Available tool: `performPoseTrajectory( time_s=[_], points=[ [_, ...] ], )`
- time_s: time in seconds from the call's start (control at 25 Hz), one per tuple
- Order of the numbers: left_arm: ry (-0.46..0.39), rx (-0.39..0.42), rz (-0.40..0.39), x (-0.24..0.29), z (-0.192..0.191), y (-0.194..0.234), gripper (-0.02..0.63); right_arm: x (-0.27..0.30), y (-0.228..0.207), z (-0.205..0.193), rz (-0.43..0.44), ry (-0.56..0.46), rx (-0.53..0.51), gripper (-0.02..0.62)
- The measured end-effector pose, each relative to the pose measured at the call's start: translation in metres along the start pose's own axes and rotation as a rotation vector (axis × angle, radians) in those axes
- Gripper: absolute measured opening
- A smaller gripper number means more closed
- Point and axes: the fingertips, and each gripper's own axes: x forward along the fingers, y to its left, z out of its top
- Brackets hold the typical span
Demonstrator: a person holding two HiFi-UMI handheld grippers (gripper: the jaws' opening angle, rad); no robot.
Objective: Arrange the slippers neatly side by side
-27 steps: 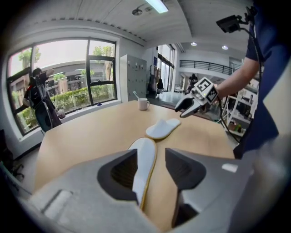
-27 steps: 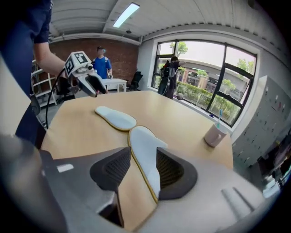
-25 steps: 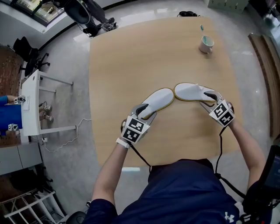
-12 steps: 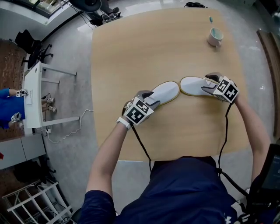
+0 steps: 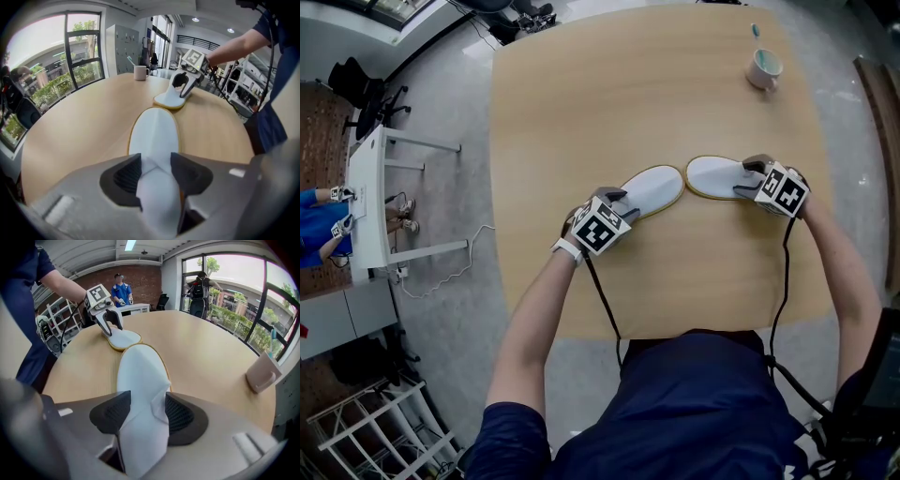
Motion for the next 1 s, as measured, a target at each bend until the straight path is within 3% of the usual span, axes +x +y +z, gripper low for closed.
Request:
performPoseTrajectory(
  time_s=[0.36,0.68,1.0],
  points=[
    [-0.018,-0.131,0.039,-0.002,-0.003,0.004,0.196,-0.001,0.003,0.0,-0.041,-0.035,0.128,0.238],
    [-0.057,-0.27,0.109,0.002,0.0,-0.004,0.192,0.001,0.003,-0.005,-0.133,-0.073,0.288,0.236],
    [-0.084,-0.351,0.165,0.004,-0.001,-0.025,0.192,0.0,0.014,-0.01,-0.236,-0.112,0.429,0.235]
  ],
)
